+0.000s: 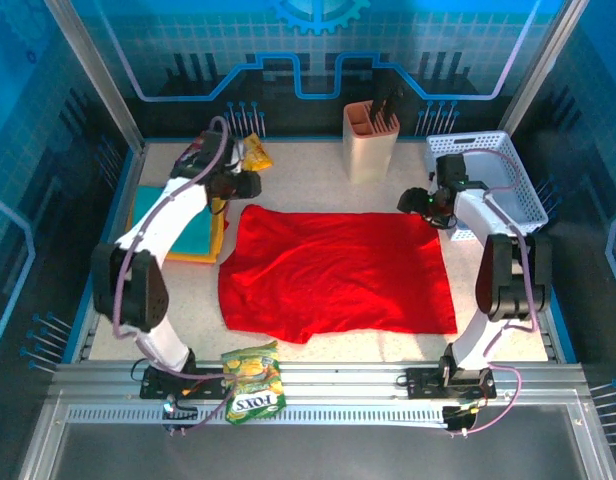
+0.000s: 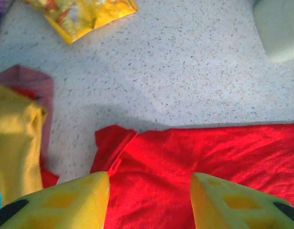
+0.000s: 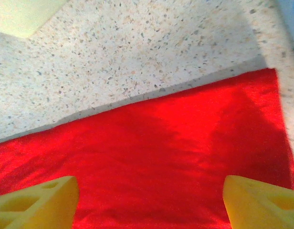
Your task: Fold and stack the t-shirts
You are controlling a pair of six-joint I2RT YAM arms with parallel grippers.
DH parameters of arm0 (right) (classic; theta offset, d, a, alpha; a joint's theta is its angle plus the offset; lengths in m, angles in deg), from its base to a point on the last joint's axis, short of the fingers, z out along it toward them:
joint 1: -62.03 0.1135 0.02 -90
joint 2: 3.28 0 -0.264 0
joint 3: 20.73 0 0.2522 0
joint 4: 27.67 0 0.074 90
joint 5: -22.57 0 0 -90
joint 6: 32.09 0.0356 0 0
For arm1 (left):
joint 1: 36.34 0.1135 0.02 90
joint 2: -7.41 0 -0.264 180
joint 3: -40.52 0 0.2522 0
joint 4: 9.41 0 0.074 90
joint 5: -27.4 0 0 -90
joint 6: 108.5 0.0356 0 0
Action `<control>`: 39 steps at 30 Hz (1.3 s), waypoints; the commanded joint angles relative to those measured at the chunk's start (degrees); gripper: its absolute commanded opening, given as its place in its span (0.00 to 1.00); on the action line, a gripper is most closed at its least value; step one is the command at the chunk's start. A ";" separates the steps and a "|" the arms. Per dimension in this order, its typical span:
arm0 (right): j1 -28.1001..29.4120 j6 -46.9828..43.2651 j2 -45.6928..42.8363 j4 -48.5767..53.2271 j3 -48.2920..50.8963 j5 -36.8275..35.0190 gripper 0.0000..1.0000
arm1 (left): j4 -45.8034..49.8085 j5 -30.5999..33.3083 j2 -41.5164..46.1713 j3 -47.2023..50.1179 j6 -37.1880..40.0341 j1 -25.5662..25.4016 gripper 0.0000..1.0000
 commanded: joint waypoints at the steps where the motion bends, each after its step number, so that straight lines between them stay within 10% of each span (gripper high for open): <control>1: 0.89 -0.59 3.56 -0.39 -1.76 -1.84 0.80 | 4.21 5.75 -7.45 -7.13 7.44 -3.61 0.47; 11: 0.82 -0.97 11.49 2.59 -7.98 -3.59 0.80 | 15.12 18.22 -27.93 -24.11 15.37 -7.94 0.43; 39: -0.79 0.37 17.01 7.22 -9.19 -7.86 0.68 | 14.14 26.08 -33.75 -23.82 14.33 -5.54 0.13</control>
